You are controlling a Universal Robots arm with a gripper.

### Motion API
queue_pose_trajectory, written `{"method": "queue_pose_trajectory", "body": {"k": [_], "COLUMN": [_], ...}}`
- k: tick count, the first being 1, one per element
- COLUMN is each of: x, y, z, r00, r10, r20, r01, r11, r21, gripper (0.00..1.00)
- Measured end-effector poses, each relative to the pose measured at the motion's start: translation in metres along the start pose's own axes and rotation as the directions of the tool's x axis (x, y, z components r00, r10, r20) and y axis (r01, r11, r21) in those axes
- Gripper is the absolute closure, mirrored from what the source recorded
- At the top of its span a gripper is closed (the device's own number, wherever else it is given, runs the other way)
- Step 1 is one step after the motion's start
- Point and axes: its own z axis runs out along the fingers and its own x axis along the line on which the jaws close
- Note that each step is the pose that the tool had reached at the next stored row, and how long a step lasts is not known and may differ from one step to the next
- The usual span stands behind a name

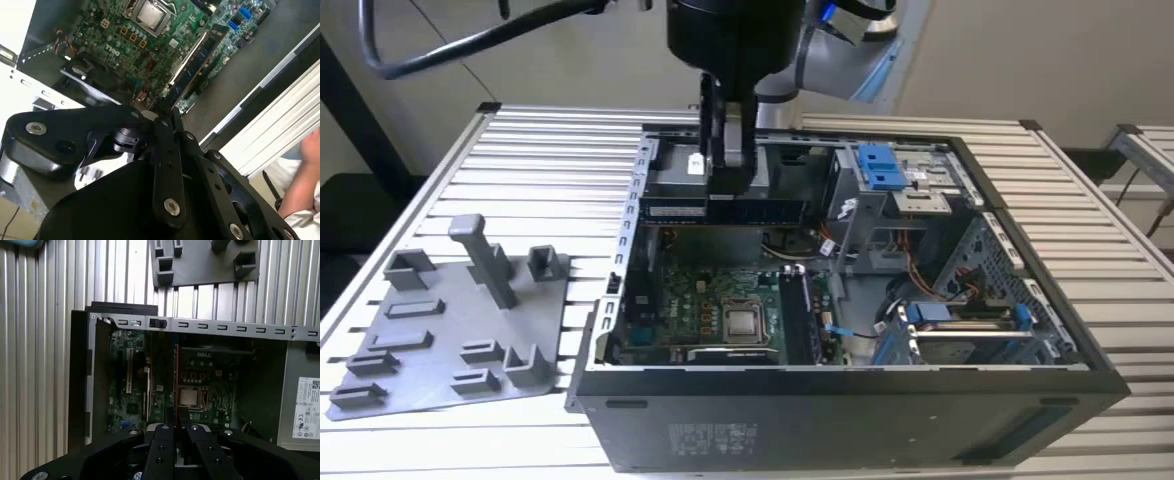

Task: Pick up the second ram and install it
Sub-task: 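Pick up the second ram and move it above second insertion slot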

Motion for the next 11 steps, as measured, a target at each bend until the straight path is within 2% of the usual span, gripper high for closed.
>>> {"method": "queue_pose_trajectory", "body": {"k": [11], "x": [0.0014], "y": [-0.0501], "z": [-0.002], "r00": [1.0], "r10": [0.0], "r20": [0.0001], "r01": [0.0], "r11": [1.0], "r21": [-0.0003], "gripper": [0.86]}}
